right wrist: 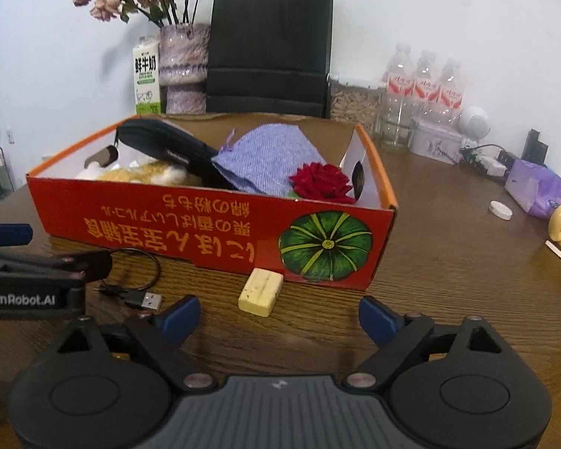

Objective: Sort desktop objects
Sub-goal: 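Withdraw both open tools from the box toward the yellow block and black cable, then close the right tool on the small yellow block while the left grasps the black cable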

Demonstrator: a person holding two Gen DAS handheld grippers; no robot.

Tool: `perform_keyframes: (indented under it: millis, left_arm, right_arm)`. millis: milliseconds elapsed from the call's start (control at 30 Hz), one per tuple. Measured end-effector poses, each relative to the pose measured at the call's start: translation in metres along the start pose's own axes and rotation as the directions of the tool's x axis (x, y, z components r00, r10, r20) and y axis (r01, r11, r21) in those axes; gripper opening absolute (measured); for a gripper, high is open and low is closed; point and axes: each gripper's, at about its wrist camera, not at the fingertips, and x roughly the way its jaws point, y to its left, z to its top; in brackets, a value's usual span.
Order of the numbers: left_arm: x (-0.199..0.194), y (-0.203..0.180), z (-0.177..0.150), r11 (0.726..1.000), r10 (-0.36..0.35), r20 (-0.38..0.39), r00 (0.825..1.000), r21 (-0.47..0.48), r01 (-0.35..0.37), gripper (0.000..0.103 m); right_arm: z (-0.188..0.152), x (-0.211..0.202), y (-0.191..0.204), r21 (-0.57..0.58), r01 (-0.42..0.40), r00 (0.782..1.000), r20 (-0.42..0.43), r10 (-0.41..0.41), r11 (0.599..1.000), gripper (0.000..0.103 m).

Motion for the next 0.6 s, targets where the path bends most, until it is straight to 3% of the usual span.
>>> perform_keyframes:
  millis: [167, 200, 233, 267, 600]
  left_arm:
    - [0.007, 0.0, 0.0, 1.0, 0.002, -0.017, 1.0, -0.002, -0.002, 0.103]
    - [0.008, 0.0, 0.0, 1.0, 0.002, -0.021, 1.0, -0.004, -0.003, 0.103]
    - [0.009, 0.0, 0.001, 1.0, 0.002, -0.027, 1.0, -0.006, -0.002, 0.103]
    - [0.011, 0.0, 0.001, 1.0, 0.0, -0.033, 0.999, -0.01, 0.0, 0.103]
    - [0.013, -0.01, 0.002, 1.0, -0.009, -0.044, 0.999, 0.001, 0.009, 0.103]
  right_arm:
    - [0.004, 0.013, -0.001, 0.017, -0.037, 0.999, -0.016, 0.037, 0.999, 0.07]
    - [0.004, 0.013, -0.002, 0.024, -0.053, 0.999, -0.007, 0.054, 0.998, 0.053]
    - [0.005, 0.012, -0.003, 0.022, -0.056, 0.998, -0.001, 0.056, 0.998, 0.027]
    - [0.005, 0.011, -0.003, 0.022, -0.055, 0.998, 0.004, 0.055, 0.998, 0.02]
    - [0.002, 0.003, -0.01, 0.035, -0.059, 0.998, 0.032, 0.057, 0.998, 0.019]
